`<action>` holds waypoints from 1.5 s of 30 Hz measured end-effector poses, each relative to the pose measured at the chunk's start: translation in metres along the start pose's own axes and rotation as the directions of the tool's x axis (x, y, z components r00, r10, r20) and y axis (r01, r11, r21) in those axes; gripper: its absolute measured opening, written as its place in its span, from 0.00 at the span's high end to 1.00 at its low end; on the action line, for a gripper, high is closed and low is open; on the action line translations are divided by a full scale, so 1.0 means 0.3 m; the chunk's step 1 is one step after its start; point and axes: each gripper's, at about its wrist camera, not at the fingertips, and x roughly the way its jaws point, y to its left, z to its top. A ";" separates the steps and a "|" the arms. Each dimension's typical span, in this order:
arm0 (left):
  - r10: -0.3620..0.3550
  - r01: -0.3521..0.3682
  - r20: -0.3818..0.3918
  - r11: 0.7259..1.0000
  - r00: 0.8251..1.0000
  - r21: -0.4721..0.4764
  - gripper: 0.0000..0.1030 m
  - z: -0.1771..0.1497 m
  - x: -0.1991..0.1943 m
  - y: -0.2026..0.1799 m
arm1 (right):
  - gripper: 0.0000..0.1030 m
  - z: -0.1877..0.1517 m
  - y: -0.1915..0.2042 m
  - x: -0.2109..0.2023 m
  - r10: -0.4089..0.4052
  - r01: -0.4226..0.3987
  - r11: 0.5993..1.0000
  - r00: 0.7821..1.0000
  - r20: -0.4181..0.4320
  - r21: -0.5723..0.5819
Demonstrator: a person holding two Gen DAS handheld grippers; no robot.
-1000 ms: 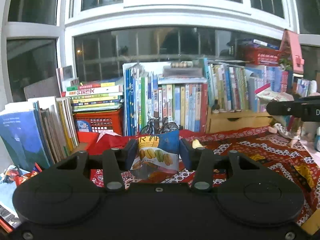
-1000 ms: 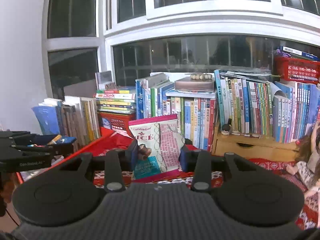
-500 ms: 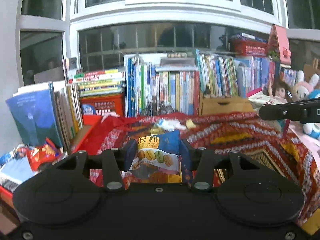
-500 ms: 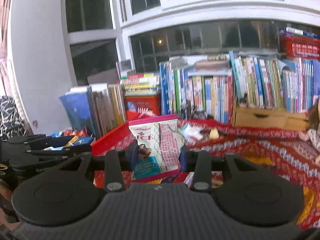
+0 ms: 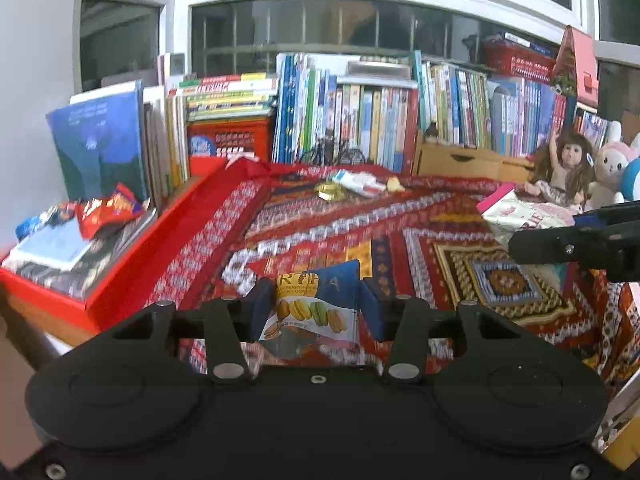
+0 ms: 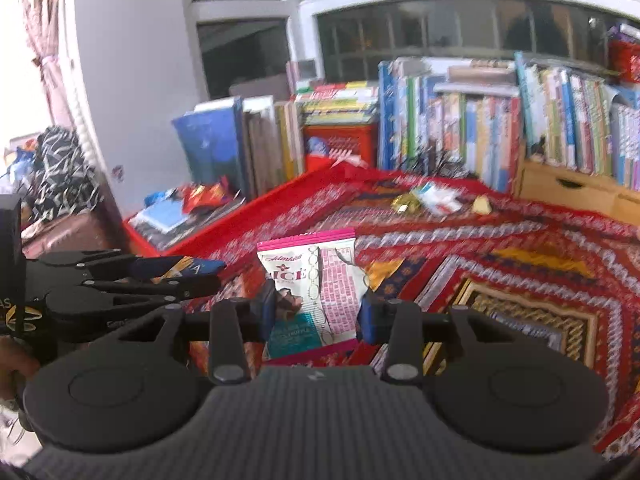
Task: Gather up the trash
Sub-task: 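Carry the pink bag and cookie bag toward the bed edge with both tools, then open the left tool to drop the cookie bag while the right tool releases the pink bag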
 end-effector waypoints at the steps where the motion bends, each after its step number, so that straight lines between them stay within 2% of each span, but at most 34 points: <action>1: 0.004 -0.004 -0.009 1.000 1.000 -0.005 0.56 -0.017 -0.006 0.004 | 0.56 -0.013 0.009 0.004 0.006 -0.006 1.000 1.000 -0.012 -0.001; 11: 0.027 -0.030 -0.142 0.999 0.990 -0.021 0.56 -0.201 -0.021 0.022 | 0.55 -0.133 0.080 0.035 0.073 -0.075 0.997 0.990 -0.123 -0.012; 19: 0.025 -0.042 -0.256 0.997 0.966 -0.062 0.56 -0.330 0.009 -0.003 | 0.55 -0.177 0.108 0.068 0.100 -0.103 0.995 0.979 -0.176 -0.010; 25: 0.008 -0.021 -0.306 0.999 0.952 -0.038 0.56 -0.372 0.037 -0.027 | 0.55 -0.199 0.131 0.091 0.117 -0.126 0.992 0.972 -0.204 -0.031; 30: 0.002 -0.017 -0.315 0.999 0.949 -0.044 0.53 -0.376 0.055 -0.029 | 0.55 -0.201 0.130 0.101 0.124 -0.131 0.991 0.969 -0.212 -0.018; 31: 0.000 -0.016 -0.317 0.999 0.948 -0.047 0.50 -0.374 0.060 -0.026 | 0.54 -0.200 0.128 0.103 0.124 -0.130 0.991 0.969 -0.212 -0.016; 34: -0.005 -0.013 -0.328 0.998 0.945 -0.054 0.28 -0.372 0.075 -0.012 | 0.53 -0.198 0.119 0.110 0.119 -0.125 0.992 0.969 -0.215 -0.014; 35: -0.004 -0.014 -0.324 0.998 0.946 -0.054 0.24 -0.370 0.076 -0.010 | 0.53 -0.199 0.119 0.113 0.118 -0.123 0.992 0.969 -0.217 -0.010; 39: 0.022 -0.035 -0.318 0.999 0.948 -0.034 0.16 -0.362 0.078 -0.004 | 0.51 -0.198 0.113 0.121 0.117 -0.118 0.993 0.969 -0.217 0.007; 42: 0.056 -0.064 -0.323 0.998 0.945 -0.015 0.03 -0.357 0.084 0.011 | 0.47 -0.200 0.117 0.129 0.116 -0.118 0.993 0.968 -0.225 0.005; 45: 0.089 -0.101 -0.320 0.995 0.943 -0.022 0.02 -0.347 0.089 0.060 | 0.47 -0.204 0.122 0.130 0.115 -0.117 0.993 0.966 -0.230 0.004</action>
